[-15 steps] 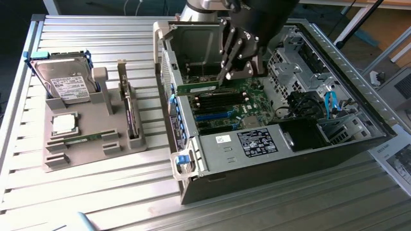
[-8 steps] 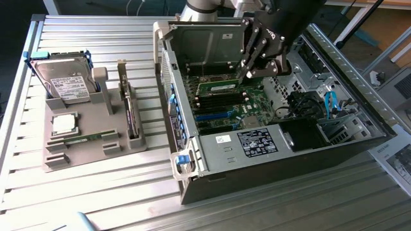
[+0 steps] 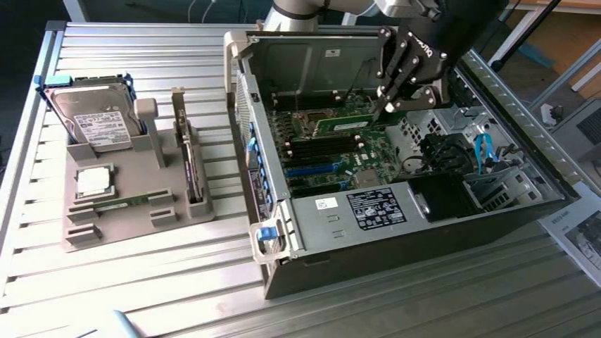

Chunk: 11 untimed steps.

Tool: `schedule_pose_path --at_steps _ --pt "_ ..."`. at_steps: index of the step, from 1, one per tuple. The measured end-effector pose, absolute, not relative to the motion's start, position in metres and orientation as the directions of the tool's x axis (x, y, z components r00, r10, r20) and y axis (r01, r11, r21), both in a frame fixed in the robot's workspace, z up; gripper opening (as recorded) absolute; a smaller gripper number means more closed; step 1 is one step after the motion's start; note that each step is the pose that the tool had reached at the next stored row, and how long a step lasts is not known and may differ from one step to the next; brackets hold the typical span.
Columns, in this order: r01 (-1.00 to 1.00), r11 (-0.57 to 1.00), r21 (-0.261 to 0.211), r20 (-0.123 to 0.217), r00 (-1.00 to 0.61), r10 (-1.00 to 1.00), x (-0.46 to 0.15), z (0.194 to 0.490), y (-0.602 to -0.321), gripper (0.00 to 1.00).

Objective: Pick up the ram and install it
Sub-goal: 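Pick up the ram and move it above insertion slot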

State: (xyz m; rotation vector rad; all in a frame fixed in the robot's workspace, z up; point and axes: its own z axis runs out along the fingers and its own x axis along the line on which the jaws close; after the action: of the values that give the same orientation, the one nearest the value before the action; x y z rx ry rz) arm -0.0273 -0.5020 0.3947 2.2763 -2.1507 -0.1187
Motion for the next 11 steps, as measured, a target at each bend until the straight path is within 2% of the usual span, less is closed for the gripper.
schedule_pose_path --at_steps 11 --pt "-0.997 -0.053 0.058 -0.05 0.05 -0.997 -0.008 0.395 -0.502 0.12"
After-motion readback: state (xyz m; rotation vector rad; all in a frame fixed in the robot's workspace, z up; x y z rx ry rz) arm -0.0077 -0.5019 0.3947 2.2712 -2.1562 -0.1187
